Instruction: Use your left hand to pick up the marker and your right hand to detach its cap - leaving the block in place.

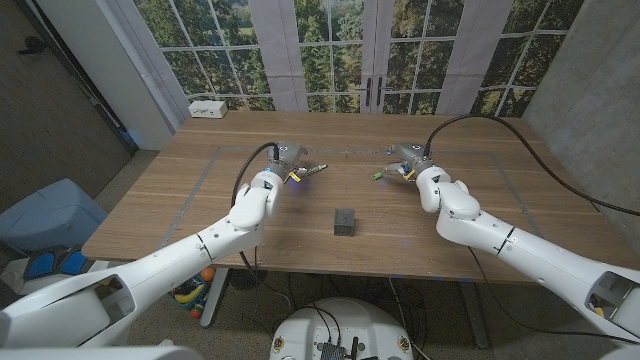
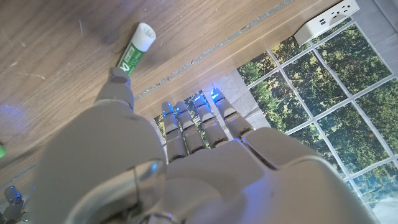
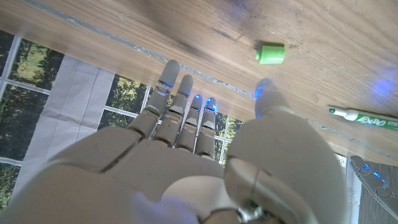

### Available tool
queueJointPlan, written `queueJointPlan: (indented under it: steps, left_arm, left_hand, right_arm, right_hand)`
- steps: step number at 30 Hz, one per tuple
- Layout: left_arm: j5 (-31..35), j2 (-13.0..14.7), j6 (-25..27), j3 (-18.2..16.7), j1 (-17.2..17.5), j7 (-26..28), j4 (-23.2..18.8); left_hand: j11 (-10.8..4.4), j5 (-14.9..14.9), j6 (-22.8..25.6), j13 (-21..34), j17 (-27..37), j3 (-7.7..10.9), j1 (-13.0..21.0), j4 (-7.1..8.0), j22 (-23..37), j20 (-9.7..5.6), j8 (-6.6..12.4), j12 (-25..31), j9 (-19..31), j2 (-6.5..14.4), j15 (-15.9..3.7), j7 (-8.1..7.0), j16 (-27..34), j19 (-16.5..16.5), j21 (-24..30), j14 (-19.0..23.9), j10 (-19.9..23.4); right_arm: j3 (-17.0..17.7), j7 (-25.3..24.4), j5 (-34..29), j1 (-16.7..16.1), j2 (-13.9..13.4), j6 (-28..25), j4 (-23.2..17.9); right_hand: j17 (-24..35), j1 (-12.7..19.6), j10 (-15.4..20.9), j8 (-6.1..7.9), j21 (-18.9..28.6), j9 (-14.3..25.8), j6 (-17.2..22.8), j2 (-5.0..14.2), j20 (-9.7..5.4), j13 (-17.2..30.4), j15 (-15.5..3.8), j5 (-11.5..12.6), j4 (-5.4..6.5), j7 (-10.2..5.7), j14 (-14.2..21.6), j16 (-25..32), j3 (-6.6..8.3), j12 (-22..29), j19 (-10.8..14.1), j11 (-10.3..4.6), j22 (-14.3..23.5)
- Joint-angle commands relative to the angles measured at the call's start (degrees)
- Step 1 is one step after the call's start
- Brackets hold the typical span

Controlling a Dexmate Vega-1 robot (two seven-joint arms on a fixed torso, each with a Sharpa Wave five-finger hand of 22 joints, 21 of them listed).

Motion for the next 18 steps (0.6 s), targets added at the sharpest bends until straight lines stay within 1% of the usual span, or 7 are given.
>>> queueJointPlan:
  steps: [1,6,9,11,13,15,18]
  left_arm:
    - [-8.7,-0.2,-4.6,-5.5,3.3,7.5,-0.9]
    - [-11.4,-0.1,-7.1,-6.8,4.3,11.6,-0.6]
    - [-15.8,0.0,-10.3,-8.6,5.1,13.5,-0.2]
    - [-17.4,0.0,-11.6,-9.4,5.5,15.0,0.1]
    - [-17.9,0.1,-12.2,-9.5,5.6,16.0,0.3]
    - [-19.6,0.0,-13.5,-10.3,6.1,17.5,0.6]
    - [-23.5,-0.1,-16.6,-11.9,6.9,19.0,1.2]
  left_hand:
    - [0.91,-0.5,-4.2,-0.1,0.2,0.69,-3.2,1.4,0.2,0.24,-0.05,0.4,-0.4,2.2,-4.59,-0.29,-0.2,-0.4,-0.5,-2.3,-3.0]
    - [2.0,-0.9,-8.7,-0.3,0.2,1.7,-7.3,3.54,0.3,0.47,0.02,0.4,-0.7,5.8,-3.57,-0.52,-0.4,-1.7,-1.1,-5.7,-6.8]
    - [2.44,-1.0,-10.8,-0.4,0.2,2.51,-9.2,4.61,0.3,0.5,-0.02,0.2,-0.8,7.0,-3.05,-1.15,-0.2,-2.4,-1.4,-6.9,-9.2]
    - [2.52,-0.9,-12.0,-0.4,0.2,3.17,-10.4,5.38,0.3,0.61,-0.02,0.1,-0.9,7.5,-2.79,-0.9,-0.2,-2.8,-1.5,-7.7,-10.7]
    - [2.4,-1.0,-13.5,-0.5,0.2,3.64,-12.2,6.47,0.3,0.81,0.02,-0.1,-1.0,7.2,-2.59,-1.37,-0.1,-3.7,-1.9,-8.4,-13.1]
    - [2.45,-1.4,-15.5,-0.7,0.2,3.04,-16.1,8.35,0.3,0.69,-0.01,0.1,-1.2,6.2,-2.73,-2.1,0.0,-4.2,-2.2,-9.1,-15.5]
    - [2.09,-1.4,-16.7,-0.8,0.1,2.61,-18.5,9.42,0.2,0.64,-0.01,0.2,-1.3,5.8,-2.64,-2.23,-0.1,-4.6,-2.5,-10.0,-16.7]
  right_arm:
    - [6.2,-8.9,9.3,-4.2,0.2,8.4,1.1]
    - [8.6,-14.6,13.0,-6.1,1.1,13.0,2.5]
    - [9.8,-17.1,15.3,-7.0,1.5,16.5,3.5]
    - [10.6,-17.6,17.0,-7.3,1.6,17.9,3.7]
    - [11.7,-18.8,19.3,-7.9,2.2,20.1,4.4]
    - [12.6,-20.0,21.3,-8.4,2.7,22.6,5.4]
    - [13.5,-21.7,23.6,-8.9,3.4,26.8,7.1]
  right_hand:
    - [-0.2,-3.9,-1.0,0.17,-2.2,-0.1,-1.5,1.55,0.63,-0.5,-0.95,-0.4,2.01,0.24,-2.6,-0.9,-0.7,0.2,-2.4,0.91,0.2]
    - [-0.6,-7.2,-3.3,-0.58,-4.9,-0.4,-5.8,3.12,0.32,-1.3,-0.21,-0.2,3.18,0.39,-5.3,-1.3,-1.36,0.0,-5.1,1.25,0.2]
    - [-0.9,-8.7,-4.1,-0.65,-6.2,-0.5,-7.6,3.75,0.43,-1.6,-0.07,-0.1,3.7,0.31,-6.6,-1.6,-1.65,0.0,-6.7,1.46,0.2]
    - [-1.1,-9.9,-4.9,-0.42,-7.0,-0.6,-8.2,4.19,0.26,-1.9,0.1,-0.1,4.14,0.22,-7.5,-1.8,-1.92,0.0,-7.2,1.46,0.2]
    - [-1.7,-12.8,-4.6,-0.08,-8.7,-0.7,-8.7,5.51,-0.99,-2.4,-0.16,-0.3,5.57,0.06,-7.4,-1.5,-2.41,0.4,-8.9,1.42,0.2]
    - [-2.0,-14.0,-4.1,0.05,-9.4,-0.7,-8.9,5.88,-1.19,-2.6,-0.19,-0.4,6.13,0.23,-7.2,-1.4,-2.68,0.7,-9.4,1.91,0.1]
    - [-3.0,-17.0,-3.9,0.3,-11.1,-0.9,-8.9,6.54,-1.52,-3.2,0.33,-0.6,7.5,0.49,-8.9,-2.1,-3.38,0.7,-10.7,2.11,0.1]
